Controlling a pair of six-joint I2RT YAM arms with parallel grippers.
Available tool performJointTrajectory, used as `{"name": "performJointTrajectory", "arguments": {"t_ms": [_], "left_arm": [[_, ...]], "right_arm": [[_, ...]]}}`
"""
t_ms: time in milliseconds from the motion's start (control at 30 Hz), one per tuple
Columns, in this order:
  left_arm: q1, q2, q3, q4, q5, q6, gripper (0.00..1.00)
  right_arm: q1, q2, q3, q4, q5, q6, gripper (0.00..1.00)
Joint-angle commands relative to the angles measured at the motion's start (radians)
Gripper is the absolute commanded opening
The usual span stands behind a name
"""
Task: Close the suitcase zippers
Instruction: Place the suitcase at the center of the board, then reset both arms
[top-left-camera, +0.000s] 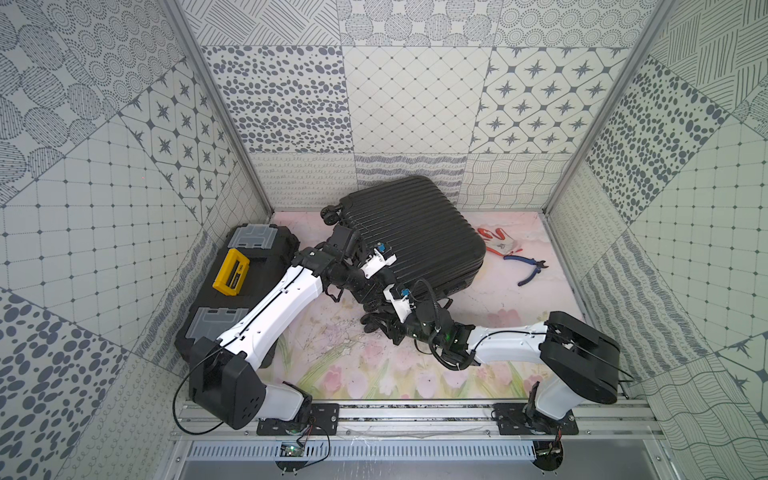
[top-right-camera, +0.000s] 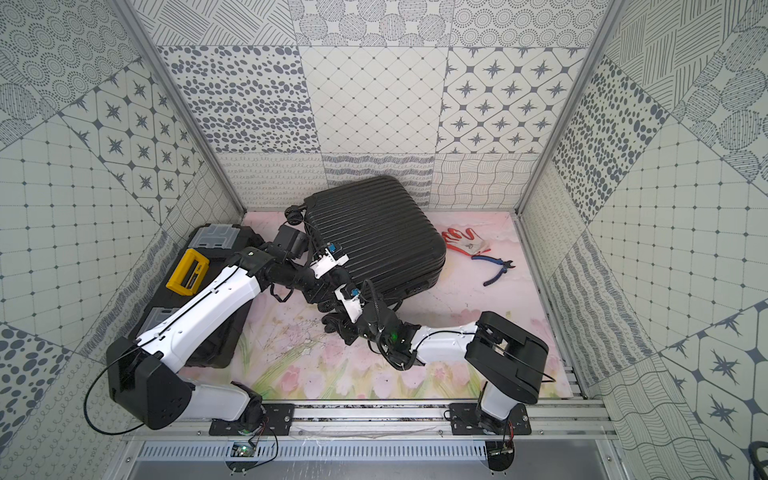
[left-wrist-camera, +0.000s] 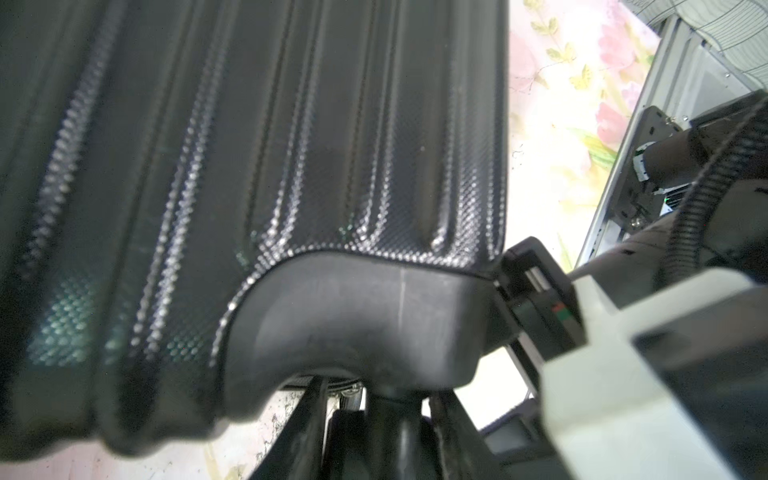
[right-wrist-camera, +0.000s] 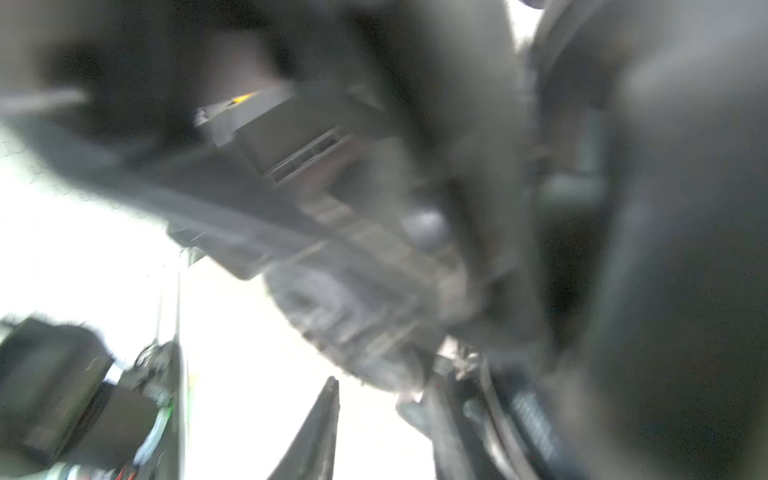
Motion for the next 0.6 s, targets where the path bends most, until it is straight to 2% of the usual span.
{"name": "performJointTrajectory", "arguments": {"t_ms": [0, 233, 333, 400, 567], "left_arm": [[0.039, -0.036, -0.007, -0.055, 0.138, 0.041, 0.33], [0.106, -0.157, -0.008, -0.079, 0.082, 0.045, 0.78], [0.141, -0.229, 0.004, -0.09, 0.031, 0.045, 0.85], [0.161, -0.268, 0.005, -0.066, -0.052, 0.015, 0.9], [0.239, -0.31, -0.079, 0.141, -0.333, -0.212, 0.94]], "right_arm": [[-0.01, -0.14, -0.052, -0.109, -0.015, -0.072, 0.47], [-0.128, -0.504, -0.106, -0.509, -0.056, -0.179, 0.71], [-0.268, -0.646, -0.082, -0.695, -0.129, -0.192, 0.81], [-0.382, -0.716, -0.054, -0.792, -0.178, -0.204, 0.84], [-0.639, -0.761, 0.026, -0.938, -0.213, -0.24, 0.92]]}}
